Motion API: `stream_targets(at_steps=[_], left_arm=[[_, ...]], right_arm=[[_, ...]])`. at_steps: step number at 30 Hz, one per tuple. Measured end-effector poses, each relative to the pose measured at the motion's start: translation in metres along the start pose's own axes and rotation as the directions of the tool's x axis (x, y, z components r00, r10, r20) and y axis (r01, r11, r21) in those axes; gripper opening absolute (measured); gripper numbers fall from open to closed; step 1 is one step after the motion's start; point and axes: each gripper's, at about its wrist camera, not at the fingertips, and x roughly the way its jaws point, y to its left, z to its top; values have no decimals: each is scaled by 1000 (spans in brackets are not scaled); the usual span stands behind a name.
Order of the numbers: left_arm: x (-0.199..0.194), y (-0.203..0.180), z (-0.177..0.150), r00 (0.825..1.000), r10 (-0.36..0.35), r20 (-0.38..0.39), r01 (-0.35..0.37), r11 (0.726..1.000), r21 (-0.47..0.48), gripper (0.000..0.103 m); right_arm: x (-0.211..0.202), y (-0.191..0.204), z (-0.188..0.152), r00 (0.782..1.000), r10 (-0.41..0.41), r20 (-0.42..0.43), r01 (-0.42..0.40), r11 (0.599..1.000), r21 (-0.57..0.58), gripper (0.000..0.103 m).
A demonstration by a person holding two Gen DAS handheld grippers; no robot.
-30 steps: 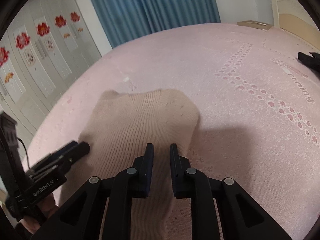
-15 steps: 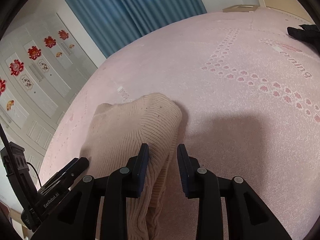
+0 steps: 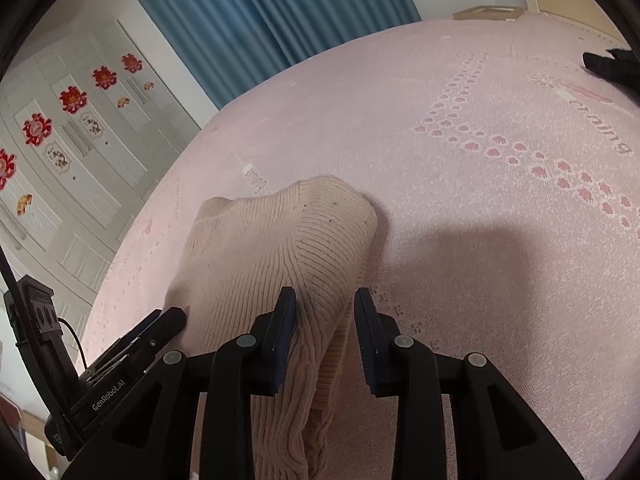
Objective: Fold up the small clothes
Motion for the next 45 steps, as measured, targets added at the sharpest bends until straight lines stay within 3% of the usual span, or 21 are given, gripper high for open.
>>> stream_targets(at_steps=[22, 28, 34, 37, 40, 45], left_arm=[[3, 7, 1, 1000, -15, -15, 14, 999, -48, 62], [3, 8, 2, 1000, -23, -12, 22, 998, -55, 62], [-3, 17, 6, 999, -45, 17, 46, 995, -87, 62], [-4, 21, 7, 998, -54, 24, 56, 994, -98, 61], [-5, 22, 10, 997, -66, 33, 69, 992, -103, 60], [-6, 14, 15, 994, -95, 54, 99, 992, -78, 47]], right_arm=[[10, 14, -7, 999, -28, -23, 27, 998, -51, 30], [6, 17, -8, 1000, -1, 8, 2, 998, -59, 15], [-3, 16, -6, 998, 40, 55, -38, 998, -41, 12], [-6, 13, -3, 996, 53, 65, -52, 998, -19, 12], [2, 17, -6, 1000, -11, 26, 12, 999, -39, 12], [0, 20, -7, 999, -32, 26, 34, 997, -63, 15]])
